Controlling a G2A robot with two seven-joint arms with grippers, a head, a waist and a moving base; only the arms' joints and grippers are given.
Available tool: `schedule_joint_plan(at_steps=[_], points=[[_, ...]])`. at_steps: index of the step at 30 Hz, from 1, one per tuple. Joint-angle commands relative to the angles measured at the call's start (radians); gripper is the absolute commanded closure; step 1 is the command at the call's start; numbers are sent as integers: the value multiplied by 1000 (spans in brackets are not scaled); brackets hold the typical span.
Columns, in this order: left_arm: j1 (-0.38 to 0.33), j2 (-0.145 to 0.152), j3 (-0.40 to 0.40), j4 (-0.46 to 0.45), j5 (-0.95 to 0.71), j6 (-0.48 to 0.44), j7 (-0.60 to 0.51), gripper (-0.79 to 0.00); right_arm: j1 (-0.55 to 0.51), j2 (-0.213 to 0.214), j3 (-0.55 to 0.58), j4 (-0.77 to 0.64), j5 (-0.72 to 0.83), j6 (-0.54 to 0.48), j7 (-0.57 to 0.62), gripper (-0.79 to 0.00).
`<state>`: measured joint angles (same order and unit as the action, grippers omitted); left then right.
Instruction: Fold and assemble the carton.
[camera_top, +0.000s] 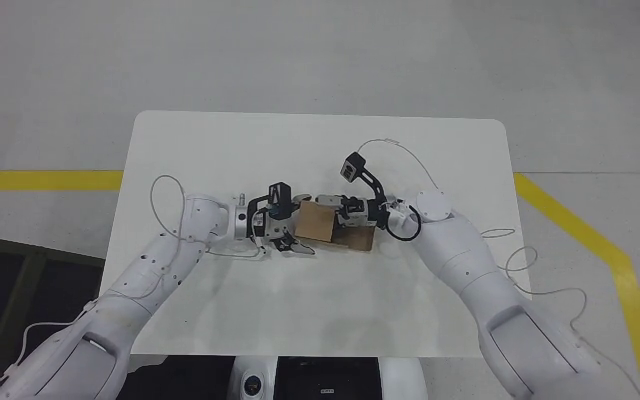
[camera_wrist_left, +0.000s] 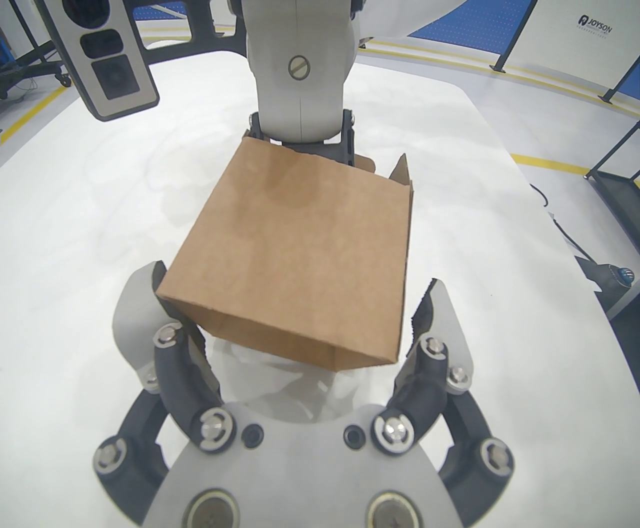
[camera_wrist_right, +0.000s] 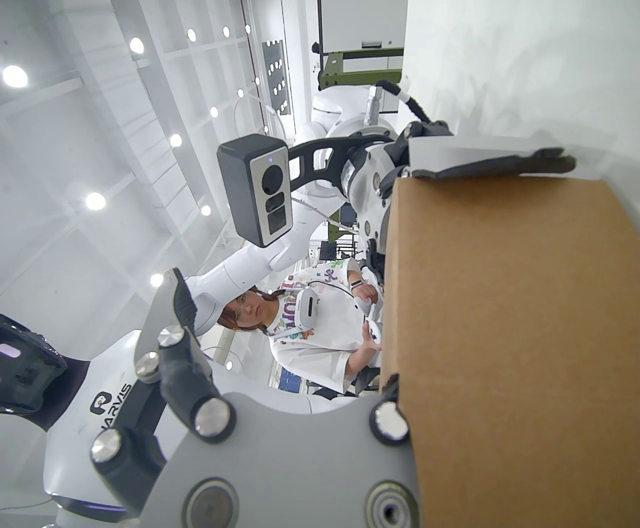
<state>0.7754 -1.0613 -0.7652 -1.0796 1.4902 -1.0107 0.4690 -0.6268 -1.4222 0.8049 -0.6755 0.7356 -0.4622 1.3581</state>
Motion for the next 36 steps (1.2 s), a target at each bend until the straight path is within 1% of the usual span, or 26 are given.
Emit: schedule_joint_plan(at_steps=[1,11,18,28,36], points=[[1,0,-2,0,2,-1,1,-785,2,0,4,-2,-1,-11,-11,-785],[3,-4,-7,2,2,3,-7,-785,7,10,19,-27,-36,-32,-32,-785],[1,-13,-1,7,-10,14,-29,-785,12,20,34,-34,-61,-50,-50,-785],[-10,-24,0,10,-16,28,-53,-785,37,14,13,29,-103,-2,-2,-785],[-16,-19,-28,-5,-14,35,-70,-785,38,38,33,12,-164,23,23,-785]])
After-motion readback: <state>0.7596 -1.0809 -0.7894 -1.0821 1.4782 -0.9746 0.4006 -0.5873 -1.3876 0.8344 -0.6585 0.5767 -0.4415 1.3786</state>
